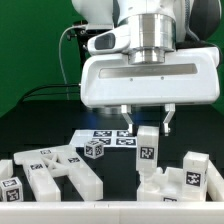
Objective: Assemble chair
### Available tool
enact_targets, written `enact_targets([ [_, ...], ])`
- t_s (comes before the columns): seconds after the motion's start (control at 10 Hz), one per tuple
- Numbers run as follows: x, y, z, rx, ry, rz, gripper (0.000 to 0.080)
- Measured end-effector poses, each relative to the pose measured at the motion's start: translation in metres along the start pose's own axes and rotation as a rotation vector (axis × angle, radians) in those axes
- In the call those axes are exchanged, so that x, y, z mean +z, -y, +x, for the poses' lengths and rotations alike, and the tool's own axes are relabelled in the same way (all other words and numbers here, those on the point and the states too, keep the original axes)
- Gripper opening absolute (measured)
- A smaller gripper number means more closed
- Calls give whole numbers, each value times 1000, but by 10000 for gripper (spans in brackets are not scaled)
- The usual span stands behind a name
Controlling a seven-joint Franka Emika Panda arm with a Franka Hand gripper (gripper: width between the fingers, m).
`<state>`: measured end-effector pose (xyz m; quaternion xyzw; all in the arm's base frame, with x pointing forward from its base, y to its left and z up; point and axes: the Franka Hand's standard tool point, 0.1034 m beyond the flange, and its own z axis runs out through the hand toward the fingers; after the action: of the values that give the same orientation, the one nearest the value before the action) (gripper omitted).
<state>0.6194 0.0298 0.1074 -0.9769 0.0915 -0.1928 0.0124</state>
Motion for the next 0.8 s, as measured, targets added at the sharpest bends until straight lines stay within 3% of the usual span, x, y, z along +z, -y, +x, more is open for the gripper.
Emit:
enact_targets([
  [0.8, 14, 2, -10, -15, -6, -8, 286],
])
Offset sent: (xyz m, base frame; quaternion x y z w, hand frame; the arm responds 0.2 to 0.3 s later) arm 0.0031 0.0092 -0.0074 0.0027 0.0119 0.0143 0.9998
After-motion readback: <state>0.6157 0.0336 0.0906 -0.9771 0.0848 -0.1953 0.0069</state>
